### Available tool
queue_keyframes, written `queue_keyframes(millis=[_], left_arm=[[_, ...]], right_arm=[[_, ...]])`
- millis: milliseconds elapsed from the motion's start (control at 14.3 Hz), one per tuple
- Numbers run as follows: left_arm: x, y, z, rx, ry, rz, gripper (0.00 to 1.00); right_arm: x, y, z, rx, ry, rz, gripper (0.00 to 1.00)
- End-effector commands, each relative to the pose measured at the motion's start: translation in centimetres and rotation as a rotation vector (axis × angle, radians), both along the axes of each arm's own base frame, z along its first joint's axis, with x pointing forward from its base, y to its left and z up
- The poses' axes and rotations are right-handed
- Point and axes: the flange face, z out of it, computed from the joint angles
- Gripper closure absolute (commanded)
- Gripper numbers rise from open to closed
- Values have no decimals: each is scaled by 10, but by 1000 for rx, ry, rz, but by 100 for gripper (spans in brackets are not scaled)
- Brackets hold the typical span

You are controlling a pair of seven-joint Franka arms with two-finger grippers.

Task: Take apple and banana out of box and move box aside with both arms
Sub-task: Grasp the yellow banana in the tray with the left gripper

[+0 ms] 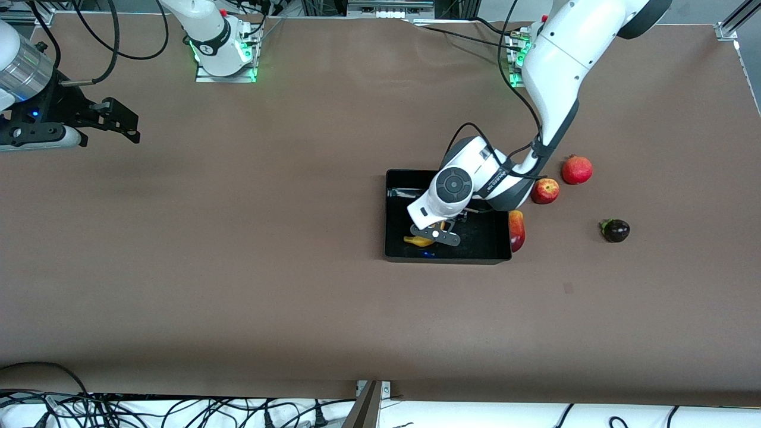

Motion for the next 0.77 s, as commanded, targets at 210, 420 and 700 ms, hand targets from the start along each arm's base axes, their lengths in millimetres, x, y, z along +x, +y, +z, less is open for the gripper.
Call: queue_keyframes(millis=[210, 420, 700], left_arm=[[5, -4, 16, 13, -37, -8, 100], [13, 3, 67, 44, -32, 9, 100], [31, 37, 166, 120, 28, 48, 100]], right_arm=[[0, 0, 5, -1, -1, -5, 0], [0, 0, 5, -1, -1, -5, 0], [0, 1, 5, 0, -1, -5, 0]])
